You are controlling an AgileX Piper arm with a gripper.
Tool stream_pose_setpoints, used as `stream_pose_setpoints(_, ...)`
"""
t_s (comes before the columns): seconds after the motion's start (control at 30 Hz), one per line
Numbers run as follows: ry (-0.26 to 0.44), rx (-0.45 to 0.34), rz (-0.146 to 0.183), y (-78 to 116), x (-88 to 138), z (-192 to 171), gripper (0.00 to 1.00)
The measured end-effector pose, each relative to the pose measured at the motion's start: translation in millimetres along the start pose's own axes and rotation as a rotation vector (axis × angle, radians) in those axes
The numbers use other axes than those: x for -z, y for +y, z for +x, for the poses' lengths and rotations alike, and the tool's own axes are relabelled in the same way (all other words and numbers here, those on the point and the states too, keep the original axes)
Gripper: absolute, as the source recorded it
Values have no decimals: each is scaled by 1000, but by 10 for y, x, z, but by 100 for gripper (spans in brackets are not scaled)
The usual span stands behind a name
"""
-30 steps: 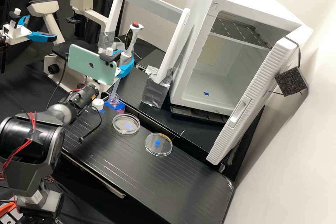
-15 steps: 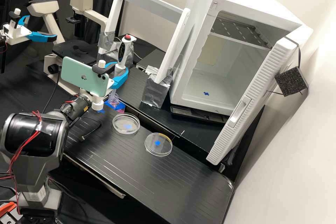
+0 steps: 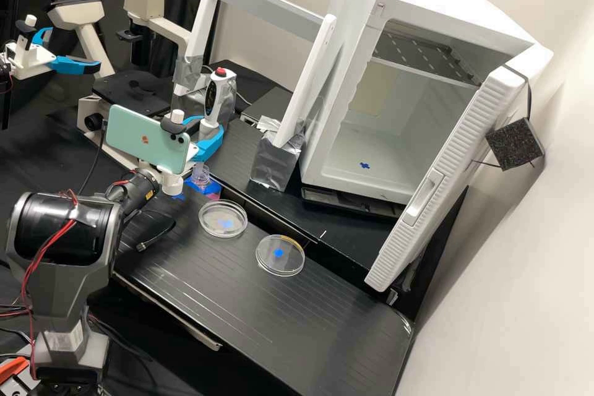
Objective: Use the pipette
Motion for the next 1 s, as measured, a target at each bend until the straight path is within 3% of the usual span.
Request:
stream_pose_setpoints(0.3, 41, -49, 1, 162, 62, -23, 0)
stream_pose_setpoints(0.67, 118, -163, 35, 550, 252, 4, 0)
stream_pose_setpoints(1.0, 118, -139, 44, 734, 288, -27, 0)
